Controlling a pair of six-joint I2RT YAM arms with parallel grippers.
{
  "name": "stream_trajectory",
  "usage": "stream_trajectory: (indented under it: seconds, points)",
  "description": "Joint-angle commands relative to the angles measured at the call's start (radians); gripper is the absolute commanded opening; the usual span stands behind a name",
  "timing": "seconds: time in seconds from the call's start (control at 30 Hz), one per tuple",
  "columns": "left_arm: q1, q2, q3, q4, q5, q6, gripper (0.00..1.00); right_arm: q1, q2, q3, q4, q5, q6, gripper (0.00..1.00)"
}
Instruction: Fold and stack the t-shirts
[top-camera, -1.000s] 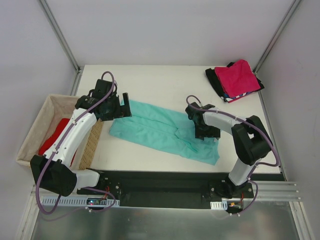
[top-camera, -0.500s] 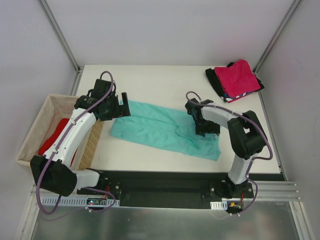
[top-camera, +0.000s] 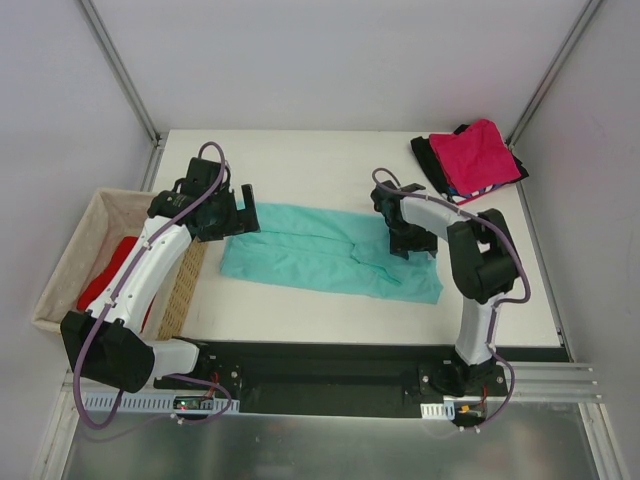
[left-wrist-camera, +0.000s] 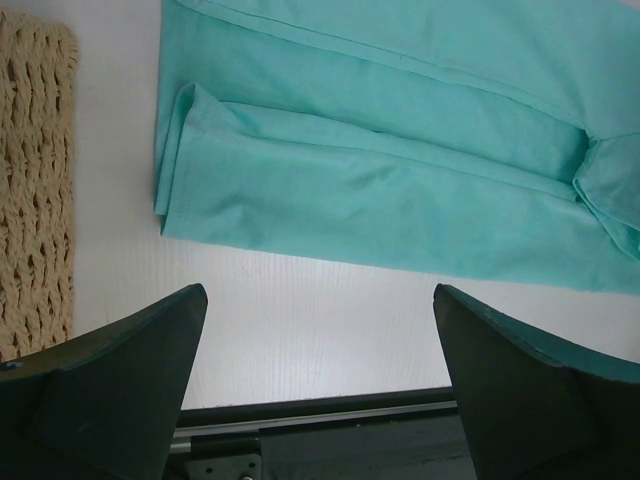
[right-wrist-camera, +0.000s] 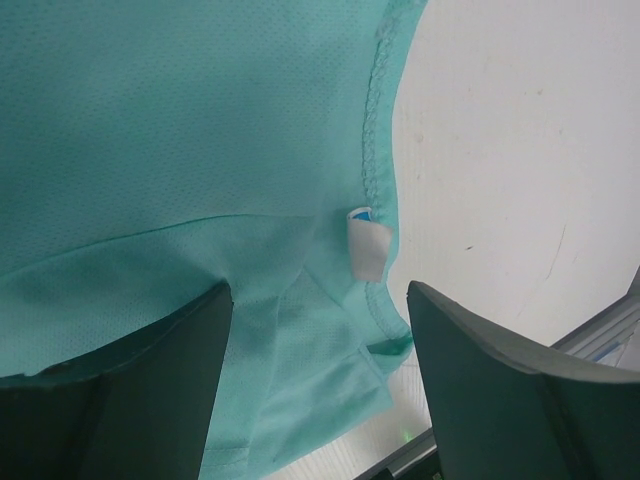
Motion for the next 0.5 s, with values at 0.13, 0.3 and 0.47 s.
stream_trajectory:
  seconds: [0.13, 0.3, 0.47]
  points:
    - [0.017, -0.010, 0.003, -0.003, -0.004, 0.029, 0.98, -0.024, 0.062, 0.118, -0.049, 0.020, -0.035, 0.75]
    - [0.022, -0.010, 0.000, 0.000, -0.005, 0.029, 0.98, -0.047, 0.099, 0.167, -0.057, 0.032, -0.066, 0.75]
    - [0.022, -0.004, 0.002, 0.000, 0.001, 0.029, 0.98, -0.084, 0.151, 0.241, -0.069, 0.020, -0.086, 0.75]
